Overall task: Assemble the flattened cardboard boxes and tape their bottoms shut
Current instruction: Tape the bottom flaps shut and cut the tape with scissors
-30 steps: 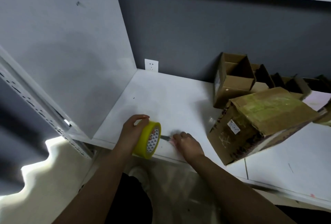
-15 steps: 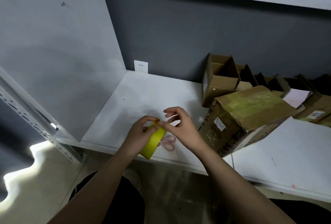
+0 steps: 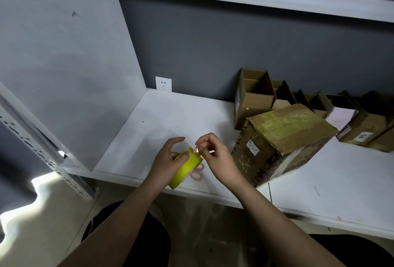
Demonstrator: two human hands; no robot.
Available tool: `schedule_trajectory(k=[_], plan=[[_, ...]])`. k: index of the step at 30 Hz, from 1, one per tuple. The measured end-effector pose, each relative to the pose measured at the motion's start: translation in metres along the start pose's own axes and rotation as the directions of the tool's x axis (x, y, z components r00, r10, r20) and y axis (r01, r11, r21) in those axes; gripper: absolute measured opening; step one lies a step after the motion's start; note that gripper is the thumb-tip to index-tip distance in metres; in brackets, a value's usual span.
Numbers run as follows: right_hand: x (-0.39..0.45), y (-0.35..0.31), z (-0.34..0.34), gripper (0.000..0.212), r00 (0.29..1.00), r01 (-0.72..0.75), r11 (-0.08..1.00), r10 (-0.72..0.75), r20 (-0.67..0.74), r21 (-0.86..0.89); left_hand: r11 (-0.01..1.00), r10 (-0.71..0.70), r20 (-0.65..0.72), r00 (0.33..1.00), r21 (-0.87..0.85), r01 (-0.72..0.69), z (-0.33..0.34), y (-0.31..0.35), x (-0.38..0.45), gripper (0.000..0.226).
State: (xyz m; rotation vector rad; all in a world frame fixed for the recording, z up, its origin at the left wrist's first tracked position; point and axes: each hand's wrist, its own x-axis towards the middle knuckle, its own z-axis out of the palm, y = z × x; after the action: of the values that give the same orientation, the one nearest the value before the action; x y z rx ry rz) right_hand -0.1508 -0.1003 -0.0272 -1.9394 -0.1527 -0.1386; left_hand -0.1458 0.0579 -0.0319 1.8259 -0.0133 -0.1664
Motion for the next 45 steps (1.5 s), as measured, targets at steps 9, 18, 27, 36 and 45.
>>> schedule_trajectory(k=[9,18,27,36,45], plan=[[0.000,-0.002,0.007,0.021,0.999,0.015,0.995,-0.018,-0.032,-0.097,0.999,0.052,-0.030,0.998,-0.014,-0.052,0.000,-0.009,0.005,0.034],[0.001,-0.004,0.018,0.007,0.981,0.153,0.937,-0.181,-0.062,-0.315,0.994,0.102,0.001,0.995,-0.037,-0.101,0.002,-0.012,0.006,0.034],[0.006,-0.002,0.021,0.009,0.997,0.042,0.983,-0.054,-0.059,-0.176,0.989,0.060,0.034,0.998,-0.139,-0.054,-0.005,-0.002,0.001,0.034],[0.017,-0.007,0.043,0.021,0.964,-0.190,0.955,0.225,-0.139,0.226,0.995,0.017,0.039,0.999,-0.100,-0.013,-0.020,-0.017,0.002,0.055],[0.015,0.012,0.039,0.026,0.915,-0.400,0.911,0.403,-0.019,0.099,0.586,0.130,-0.175,0.976,0.808,0.067,-0.049,-0.066,0.040,0.043]])
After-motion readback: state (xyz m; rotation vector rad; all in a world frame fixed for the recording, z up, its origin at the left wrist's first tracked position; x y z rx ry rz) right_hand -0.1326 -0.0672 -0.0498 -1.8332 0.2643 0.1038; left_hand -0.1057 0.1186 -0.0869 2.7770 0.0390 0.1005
